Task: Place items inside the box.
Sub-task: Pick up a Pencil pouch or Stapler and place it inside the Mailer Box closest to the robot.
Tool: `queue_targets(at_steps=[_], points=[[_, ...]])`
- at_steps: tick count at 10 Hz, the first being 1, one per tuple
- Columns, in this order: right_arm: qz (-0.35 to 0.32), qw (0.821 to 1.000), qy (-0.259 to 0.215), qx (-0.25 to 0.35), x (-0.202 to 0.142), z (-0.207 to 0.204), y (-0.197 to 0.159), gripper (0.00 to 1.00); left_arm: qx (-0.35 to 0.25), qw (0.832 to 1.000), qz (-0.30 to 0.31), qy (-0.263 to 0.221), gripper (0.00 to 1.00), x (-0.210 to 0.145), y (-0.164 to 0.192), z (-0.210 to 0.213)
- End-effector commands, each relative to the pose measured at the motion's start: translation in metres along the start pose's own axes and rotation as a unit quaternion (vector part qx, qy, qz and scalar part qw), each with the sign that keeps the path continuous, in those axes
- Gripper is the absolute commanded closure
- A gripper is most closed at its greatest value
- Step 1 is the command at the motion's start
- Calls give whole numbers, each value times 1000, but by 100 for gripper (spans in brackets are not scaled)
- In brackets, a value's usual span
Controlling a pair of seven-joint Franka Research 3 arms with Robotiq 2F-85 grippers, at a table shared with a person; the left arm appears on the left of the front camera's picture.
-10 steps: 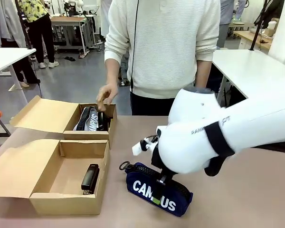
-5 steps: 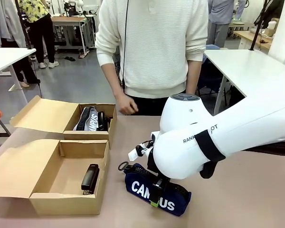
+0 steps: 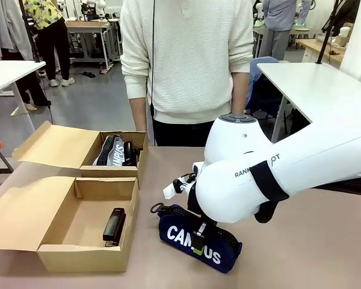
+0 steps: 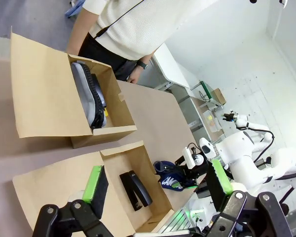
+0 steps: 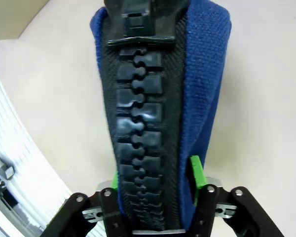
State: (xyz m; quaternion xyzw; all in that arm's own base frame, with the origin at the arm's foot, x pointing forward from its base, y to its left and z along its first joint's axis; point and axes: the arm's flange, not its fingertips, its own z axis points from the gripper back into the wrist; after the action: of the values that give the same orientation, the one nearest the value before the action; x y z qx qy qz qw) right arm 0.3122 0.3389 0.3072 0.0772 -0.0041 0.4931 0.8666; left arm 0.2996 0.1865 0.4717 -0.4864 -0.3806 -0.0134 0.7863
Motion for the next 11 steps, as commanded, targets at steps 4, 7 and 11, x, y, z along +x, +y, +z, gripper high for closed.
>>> queue_targets(at_steps=[4, 7, 11], points=[[-39, 999, -21, 1, -3, 6, 2, 100, -9, 1000, -9, -9, 0, -1, -1, 0], [-118, 992, -46, 26, -3, 18, 4, 100, -9, 1000, -9, -9, 0, -1, -1, 0], [-362, 930, -40, 49, 12, 116, 36, 100, -9, 1000, -9, -9, 0, -1, -1, 0]])
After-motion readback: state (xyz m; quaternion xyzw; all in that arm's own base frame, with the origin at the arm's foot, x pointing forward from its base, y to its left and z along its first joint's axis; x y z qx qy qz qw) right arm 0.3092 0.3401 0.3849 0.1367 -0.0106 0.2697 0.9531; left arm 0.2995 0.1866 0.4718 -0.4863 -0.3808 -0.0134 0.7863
